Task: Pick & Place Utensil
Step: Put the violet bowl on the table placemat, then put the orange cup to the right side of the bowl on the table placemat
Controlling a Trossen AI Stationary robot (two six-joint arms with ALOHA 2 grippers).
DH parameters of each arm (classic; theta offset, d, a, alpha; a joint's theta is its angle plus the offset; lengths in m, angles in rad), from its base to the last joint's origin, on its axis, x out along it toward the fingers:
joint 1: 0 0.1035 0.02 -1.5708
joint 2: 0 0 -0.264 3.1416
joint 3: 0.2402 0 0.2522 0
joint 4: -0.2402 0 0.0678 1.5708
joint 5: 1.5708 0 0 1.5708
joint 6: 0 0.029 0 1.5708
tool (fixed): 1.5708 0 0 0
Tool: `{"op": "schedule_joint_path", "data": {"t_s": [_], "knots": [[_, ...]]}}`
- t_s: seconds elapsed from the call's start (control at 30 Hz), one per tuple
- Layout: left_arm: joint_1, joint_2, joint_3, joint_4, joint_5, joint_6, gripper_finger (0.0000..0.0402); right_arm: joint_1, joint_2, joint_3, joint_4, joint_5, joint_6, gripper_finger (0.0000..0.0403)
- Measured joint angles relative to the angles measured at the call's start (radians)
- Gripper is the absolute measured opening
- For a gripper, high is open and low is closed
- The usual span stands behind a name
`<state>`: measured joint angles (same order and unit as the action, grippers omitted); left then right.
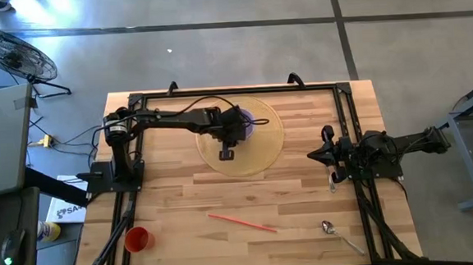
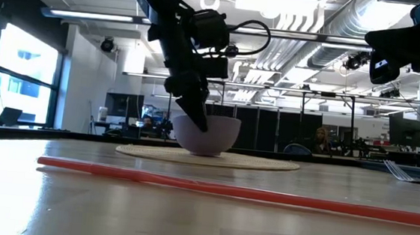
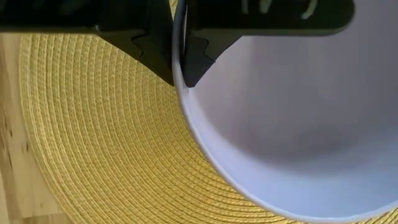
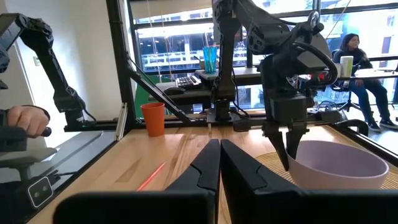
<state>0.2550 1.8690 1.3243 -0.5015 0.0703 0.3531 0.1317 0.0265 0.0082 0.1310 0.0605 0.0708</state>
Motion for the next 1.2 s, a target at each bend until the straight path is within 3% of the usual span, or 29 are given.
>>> {"op": "schedule_joint_path", "data": {"t_s": [0.3, 0.57, 0.77, 0.97, 1.2], "knots": [[0.0, 0.0, 0.002, -0.002, -0.042, -0.022, 0.0143, 0.0, 0.0, 0.0, 0.0, 0.0, 0.0, 0.0008], [0.0, 0.0, 0.166, -0.242, -0.029, -0.042, 0.0213, 0.0, 0.0, 0.0, 0.0, 0.0, 0.0, 0.0006], [0.0, 0.0, 0.277, -0.386, 0.059, -0.079, 0.0213, 0.0, 0.0, 0.0, 0.0, 0.0, 0.0, 0.0005], [-0.005, 0.0, 0.303, -0.487, 0.175, -0.177, 0.0187, 0.0, 0.0, 0.0, 0.0, 0.0, 0.0, 0.0005], [-0.094, -0.041, 0.303, -0.637, 0.18, -0.255, 0.0151, 0.0, 0.0, 0.0, 0.0, 0.0, 0.0, 0.0004]]}}
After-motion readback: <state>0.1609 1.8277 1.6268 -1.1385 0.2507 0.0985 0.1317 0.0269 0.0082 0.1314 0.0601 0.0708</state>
